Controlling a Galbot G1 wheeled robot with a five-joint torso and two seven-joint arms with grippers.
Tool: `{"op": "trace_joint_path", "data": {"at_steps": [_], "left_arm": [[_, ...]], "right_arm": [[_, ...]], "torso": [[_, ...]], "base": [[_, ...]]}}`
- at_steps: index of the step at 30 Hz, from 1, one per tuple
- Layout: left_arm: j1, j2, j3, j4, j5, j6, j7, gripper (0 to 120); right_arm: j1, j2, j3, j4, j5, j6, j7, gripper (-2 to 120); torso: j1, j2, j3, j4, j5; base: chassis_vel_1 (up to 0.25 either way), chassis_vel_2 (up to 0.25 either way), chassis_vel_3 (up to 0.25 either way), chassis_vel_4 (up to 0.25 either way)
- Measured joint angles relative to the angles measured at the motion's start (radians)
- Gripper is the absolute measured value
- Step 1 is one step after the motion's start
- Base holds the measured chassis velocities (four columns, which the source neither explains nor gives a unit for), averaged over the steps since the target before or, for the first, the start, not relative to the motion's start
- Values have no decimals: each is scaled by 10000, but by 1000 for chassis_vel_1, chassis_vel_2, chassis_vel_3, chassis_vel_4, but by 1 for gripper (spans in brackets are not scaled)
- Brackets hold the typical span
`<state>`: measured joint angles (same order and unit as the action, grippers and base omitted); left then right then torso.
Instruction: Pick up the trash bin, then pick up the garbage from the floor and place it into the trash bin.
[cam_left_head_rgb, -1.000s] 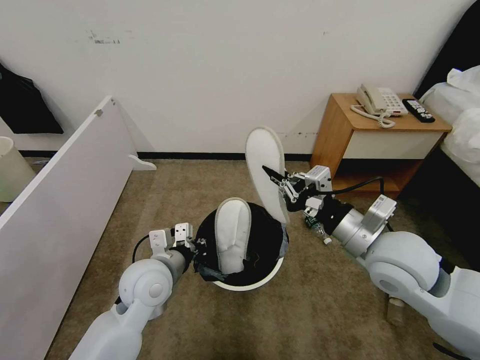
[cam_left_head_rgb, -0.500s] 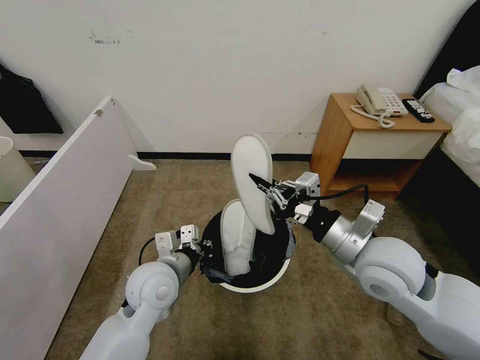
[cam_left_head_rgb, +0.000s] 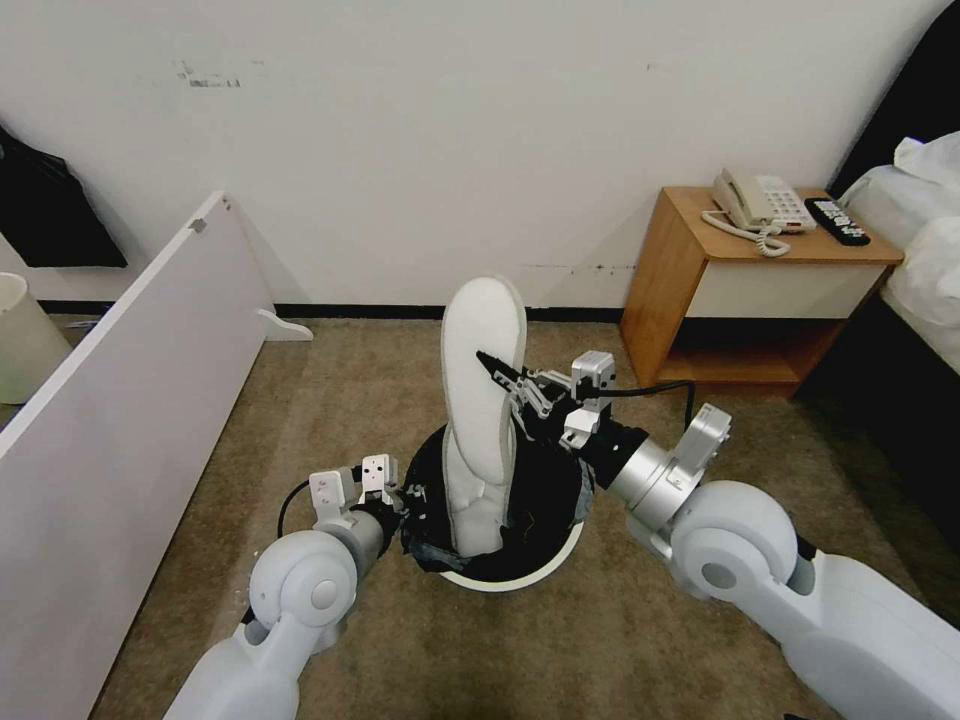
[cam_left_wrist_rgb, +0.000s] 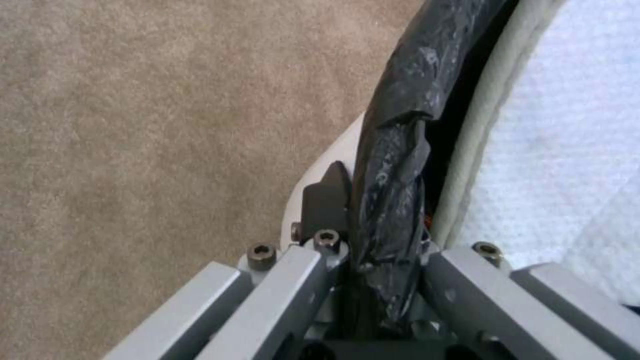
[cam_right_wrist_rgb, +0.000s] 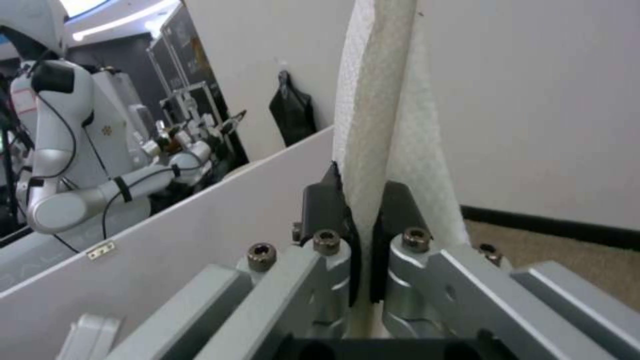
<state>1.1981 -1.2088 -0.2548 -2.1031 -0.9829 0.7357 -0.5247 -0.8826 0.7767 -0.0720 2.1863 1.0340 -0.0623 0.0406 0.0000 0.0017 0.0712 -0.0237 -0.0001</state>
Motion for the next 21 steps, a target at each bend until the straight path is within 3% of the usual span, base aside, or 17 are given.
{"op": "trace_joint_path", "data": {"at_steps": [21], "left_arm": [[414, 173, -608, -476, -353, -3, -40, 1]], "right_arm": [[-153, 412, -704, -929, -643, 63, -162, 1]], "torso": [[0, 0, 0, 1, 1]], "base": [[0, 0, 0, 0]]}}
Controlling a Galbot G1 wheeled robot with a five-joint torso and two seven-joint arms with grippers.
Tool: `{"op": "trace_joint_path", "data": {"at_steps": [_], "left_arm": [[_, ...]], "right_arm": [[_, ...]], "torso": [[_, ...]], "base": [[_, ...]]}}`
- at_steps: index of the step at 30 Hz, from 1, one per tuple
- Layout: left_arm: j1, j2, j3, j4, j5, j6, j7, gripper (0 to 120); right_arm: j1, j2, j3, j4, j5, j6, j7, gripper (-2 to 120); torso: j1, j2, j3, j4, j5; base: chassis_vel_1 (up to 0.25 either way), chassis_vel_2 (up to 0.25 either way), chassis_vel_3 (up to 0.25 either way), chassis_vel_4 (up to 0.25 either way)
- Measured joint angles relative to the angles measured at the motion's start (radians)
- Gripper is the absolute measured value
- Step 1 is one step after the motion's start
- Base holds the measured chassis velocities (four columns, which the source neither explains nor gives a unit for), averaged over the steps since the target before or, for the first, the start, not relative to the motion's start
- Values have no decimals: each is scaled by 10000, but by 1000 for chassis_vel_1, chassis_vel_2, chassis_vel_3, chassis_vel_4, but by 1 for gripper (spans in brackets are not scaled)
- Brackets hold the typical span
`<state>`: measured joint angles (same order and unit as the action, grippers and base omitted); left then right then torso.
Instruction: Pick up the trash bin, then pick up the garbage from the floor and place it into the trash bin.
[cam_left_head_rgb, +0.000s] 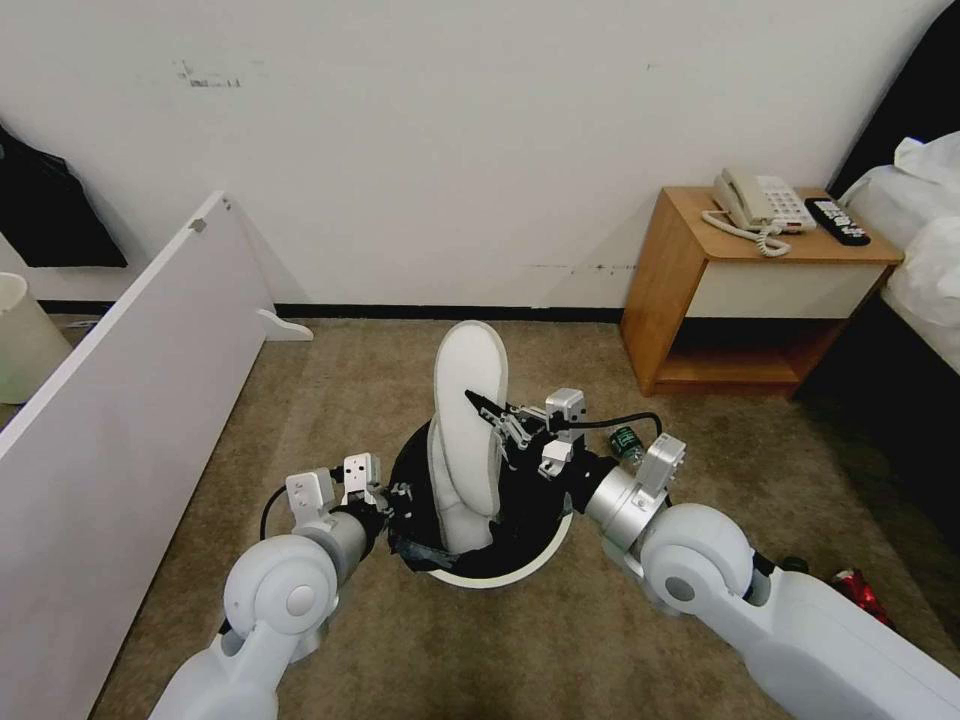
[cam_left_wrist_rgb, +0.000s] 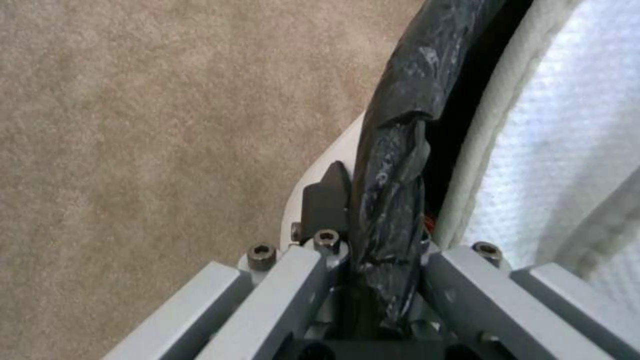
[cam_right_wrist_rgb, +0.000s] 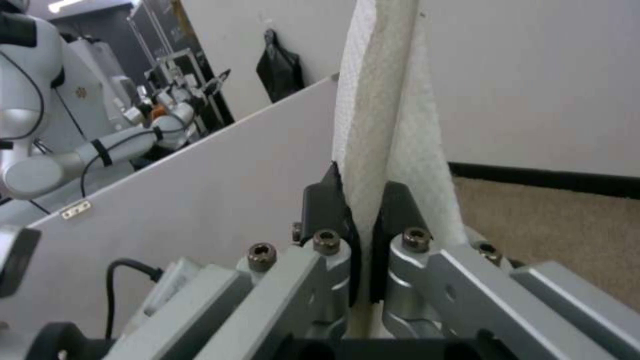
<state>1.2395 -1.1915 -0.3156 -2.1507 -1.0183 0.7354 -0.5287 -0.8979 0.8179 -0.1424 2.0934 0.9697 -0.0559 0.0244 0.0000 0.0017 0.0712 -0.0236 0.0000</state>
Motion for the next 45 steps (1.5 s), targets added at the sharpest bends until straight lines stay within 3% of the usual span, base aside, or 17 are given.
{"op": "trace_joint_path", "data": {"at_steps": [23, 30, 38, 45], "left_arm": [[21, 138, -192, -282, -520, 0, -39, 1], [55, 149, -264, -369, -768, 0, -145, 1], [41, 145, -322, -473, -1062, 0, -393, 1], [122, 124, -323, -583, -1174, 0, -534, 1]], "right_arm": [[-59, 294, -370, -912, -471, 22, -35, 1], [62, 505, -526, -1345, -603, 44, -74, 22], [44, 607, -640, -1573, -746, 71, -95, 33], [106, 778, -735, -1798, -819, 81, -80, 51]], "torso": [[0, 0, 0, 0, 0], [0, 0, 0, 1, 2], [0, 1, 0, 0, 0], [0, 0, 0, 0, 0]], "base": [[0, 0, 0, 0], [0, 0, 0, 0], [0, 0, 0, 0], [0, 0, 0, 0]]}}
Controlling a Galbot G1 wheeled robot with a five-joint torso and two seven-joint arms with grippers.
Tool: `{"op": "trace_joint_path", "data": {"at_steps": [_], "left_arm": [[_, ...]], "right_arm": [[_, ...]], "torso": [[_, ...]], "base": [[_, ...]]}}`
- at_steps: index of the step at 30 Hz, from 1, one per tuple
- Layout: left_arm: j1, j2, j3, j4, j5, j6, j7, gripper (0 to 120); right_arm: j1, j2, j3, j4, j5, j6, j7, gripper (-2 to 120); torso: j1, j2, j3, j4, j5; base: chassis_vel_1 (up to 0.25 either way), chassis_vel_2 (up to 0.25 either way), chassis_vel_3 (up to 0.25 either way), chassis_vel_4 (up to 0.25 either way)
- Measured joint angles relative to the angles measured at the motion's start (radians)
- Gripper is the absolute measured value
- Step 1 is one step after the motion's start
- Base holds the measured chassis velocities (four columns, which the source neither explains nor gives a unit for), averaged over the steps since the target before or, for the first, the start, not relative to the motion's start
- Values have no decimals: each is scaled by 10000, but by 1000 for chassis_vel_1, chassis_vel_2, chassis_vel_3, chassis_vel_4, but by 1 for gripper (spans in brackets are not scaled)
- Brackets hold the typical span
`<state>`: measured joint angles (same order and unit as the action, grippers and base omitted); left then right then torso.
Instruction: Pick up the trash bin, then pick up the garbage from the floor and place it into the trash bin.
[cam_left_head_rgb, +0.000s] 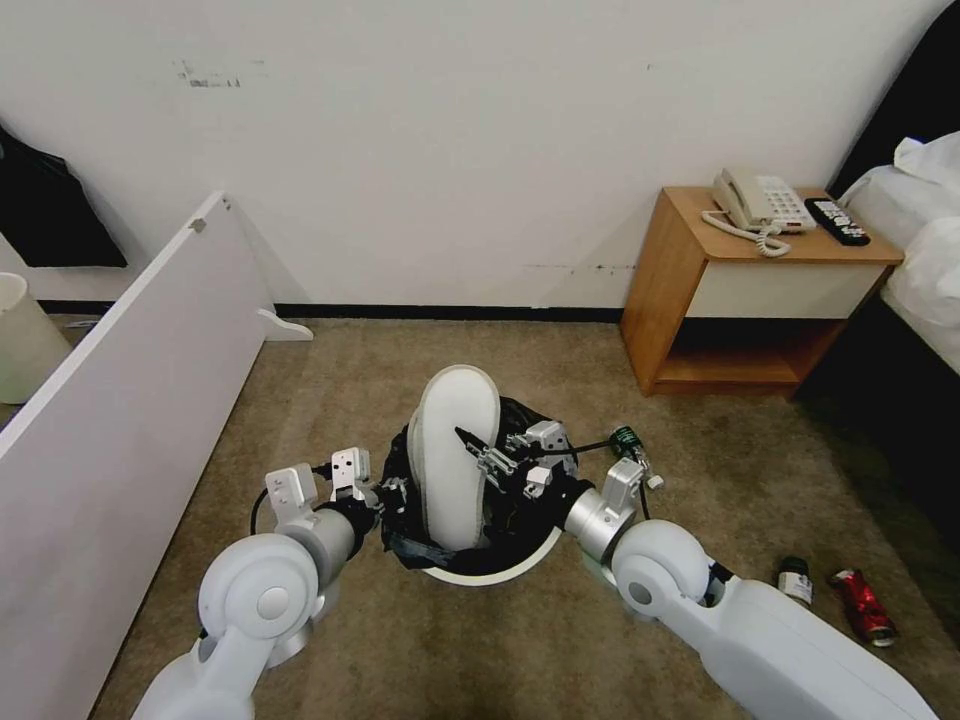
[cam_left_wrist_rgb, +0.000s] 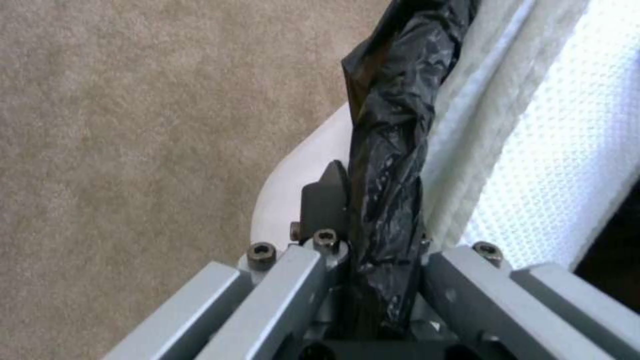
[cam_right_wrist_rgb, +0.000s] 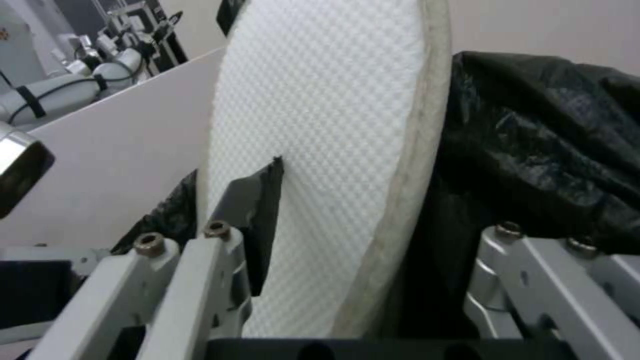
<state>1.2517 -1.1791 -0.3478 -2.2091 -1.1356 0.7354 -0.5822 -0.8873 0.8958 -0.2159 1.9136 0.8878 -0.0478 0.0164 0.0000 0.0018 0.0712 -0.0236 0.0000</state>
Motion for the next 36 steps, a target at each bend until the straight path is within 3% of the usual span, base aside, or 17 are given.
{"op": "trace_joint_path", "data": {"at_steps": [12, 26, 28, 36], "left_arm": [[34, -1, -49, -104, -148, 0, -137, 1], [-35, -80, -4, -85, -465, -1, -771, 1], [-36, -79, 26, -88, -610, -4, -973, 1], [-184, -53, 118, -93, -1251, -6, -1898, 1]], "right_arm": [[27, 116, -58, -176, -127, -38, 93, 56], [-24, -169, 228, 459, 35, -168, 214, 79], [-59, -269, 430, 688, 139, -198, 214, 85], [-93, -518, 919, 1186, 334, -225, 252, 90]], "torso": [[0, 0, 0, 0, 0], [0, 0, 0, 0, 1], [0, 0, 0, 0, 1], [-1, 0, 0, 0, 1]], "base": [[0, 0, 0, 0], [0, 0, 0, 0], [0, 0, 0, 0], [0, 0, 0, 0]]}}
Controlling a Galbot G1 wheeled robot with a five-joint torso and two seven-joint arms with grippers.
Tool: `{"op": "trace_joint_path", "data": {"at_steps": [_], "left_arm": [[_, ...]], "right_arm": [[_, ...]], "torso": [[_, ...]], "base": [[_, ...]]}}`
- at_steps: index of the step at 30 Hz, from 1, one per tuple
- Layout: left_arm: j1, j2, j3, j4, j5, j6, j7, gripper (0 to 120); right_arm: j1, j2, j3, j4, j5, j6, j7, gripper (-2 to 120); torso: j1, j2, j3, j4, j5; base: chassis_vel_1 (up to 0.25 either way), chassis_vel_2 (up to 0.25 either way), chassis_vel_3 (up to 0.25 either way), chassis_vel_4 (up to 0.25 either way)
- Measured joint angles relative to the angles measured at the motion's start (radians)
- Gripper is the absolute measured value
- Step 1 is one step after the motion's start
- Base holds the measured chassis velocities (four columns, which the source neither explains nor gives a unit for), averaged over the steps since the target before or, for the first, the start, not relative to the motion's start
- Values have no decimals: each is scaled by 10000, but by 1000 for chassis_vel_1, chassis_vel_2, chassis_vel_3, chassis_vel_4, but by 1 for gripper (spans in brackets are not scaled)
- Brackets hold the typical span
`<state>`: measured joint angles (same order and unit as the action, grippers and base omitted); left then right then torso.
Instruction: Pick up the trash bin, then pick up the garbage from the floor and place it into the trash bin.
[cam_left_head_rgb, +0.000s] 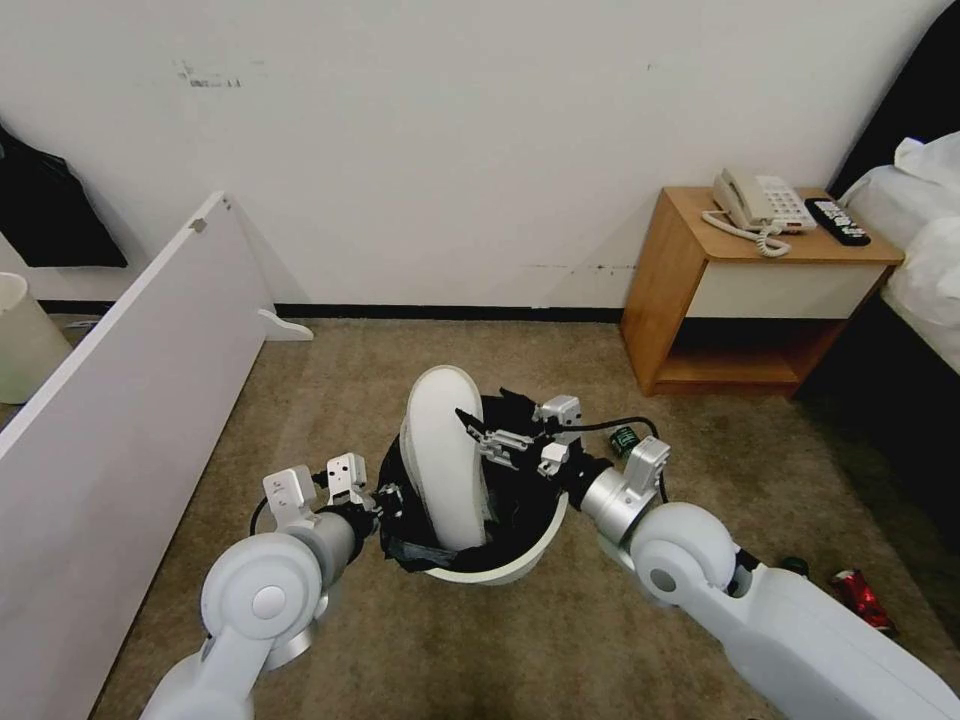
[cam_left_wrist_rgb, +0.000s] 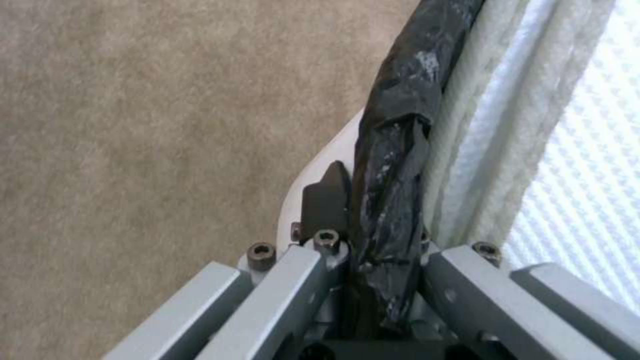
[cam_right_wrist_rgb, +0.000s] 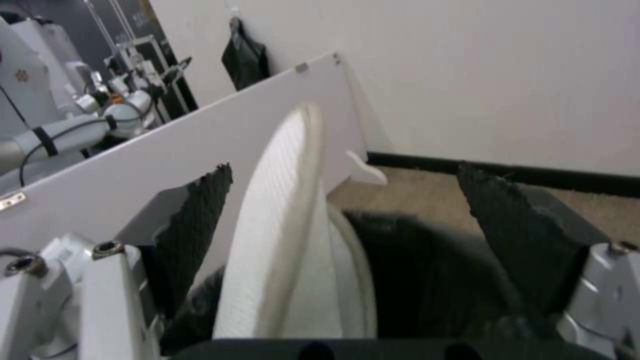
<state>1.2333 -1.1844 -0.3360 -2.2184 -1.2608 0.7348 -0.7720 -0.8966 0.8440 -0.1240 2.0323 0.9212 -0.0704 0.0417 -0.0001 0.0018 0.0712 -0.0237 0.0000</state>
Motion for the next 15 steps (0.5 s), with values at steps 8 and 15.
{"op": "trace_joint_path", "data": {"at_steps": [8, 15], "left_arm": [[-153, 83, 22, -1, -627, 0, -709, 1], [-175, 94, 45, -46, -750, 0, -884, 1]], "right_arm": [[-9, -144, 279, 239, 132, -30, 1, 90], [-44, -101, 288, 189, 112, -24, 1, 90]], "torso": [[1, 0, 0, 0, 0], [1, 0, 0, 1, 0]], "base": [[0, 0, 0, 0], [0, 0, 0, 0]]}}
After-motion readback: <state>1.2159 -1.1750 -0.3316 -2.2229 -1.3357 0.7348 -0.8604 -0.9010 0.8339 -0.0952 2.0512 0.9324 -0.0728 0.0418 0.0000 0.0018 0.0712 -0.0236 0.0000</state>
